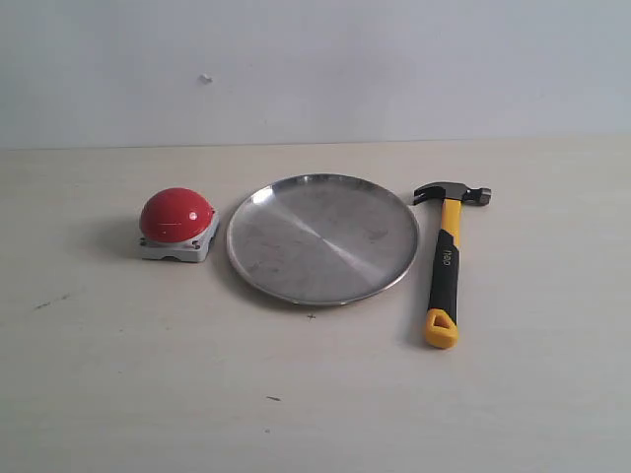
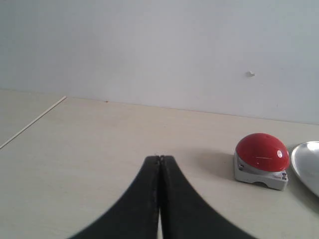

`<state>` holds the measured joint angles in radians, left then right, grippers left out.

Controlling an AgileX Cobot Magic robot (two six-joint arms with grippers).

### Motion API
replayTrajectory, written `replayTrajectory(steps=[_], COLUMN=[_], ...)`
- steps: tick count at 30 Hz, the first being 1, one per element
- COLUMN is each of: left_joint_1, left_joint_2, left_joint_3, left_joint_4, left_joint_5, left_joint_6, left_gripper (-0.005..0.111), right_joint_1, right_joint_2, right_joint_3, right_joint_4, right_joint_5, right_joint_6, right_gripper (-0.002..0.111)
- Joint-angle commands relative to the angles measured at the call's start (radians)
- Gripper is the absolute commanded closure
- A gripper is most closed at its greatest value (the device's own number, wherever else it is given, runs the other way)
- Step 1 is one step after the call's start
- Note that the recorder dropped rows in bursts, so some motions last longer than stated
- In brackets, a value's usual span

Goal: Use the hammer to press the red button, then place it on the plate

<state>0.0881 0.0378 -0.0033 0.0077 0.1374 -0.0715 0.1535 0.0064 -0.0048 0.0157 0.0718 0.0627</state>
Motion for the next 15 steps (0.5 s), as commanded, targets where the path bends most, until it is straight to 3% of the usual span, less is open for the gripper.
replayTrajectory(steps=[1,12,15], left_joint_1=[0.003,0.003,0.003], left_joint_2=[-0.003,-0.003,-0.003], left_joint_3=[0.003,0.003,0.003], left_joint_4=[0.002,0.002,0.002], left_joint_5=[0.000,0.000,0.000], left_joint_6=[-0.006,-0.006,-0.006], left_gripper=[0.107,0.107,0.107], right_joint_1=[-0.005,-0.005,-0.005], right_joint_2=[-0.006,-0.006,-0.006], right_joint_3=[0.005,0.005,-0.020], right_joint_4=[0.071,0.170,0.209], right_joint_5=[-0.180,-0.436,-0.416], right_joint_6=[0.070,0.234,0.249], right_gripper=[0.108,0.108,0.108])
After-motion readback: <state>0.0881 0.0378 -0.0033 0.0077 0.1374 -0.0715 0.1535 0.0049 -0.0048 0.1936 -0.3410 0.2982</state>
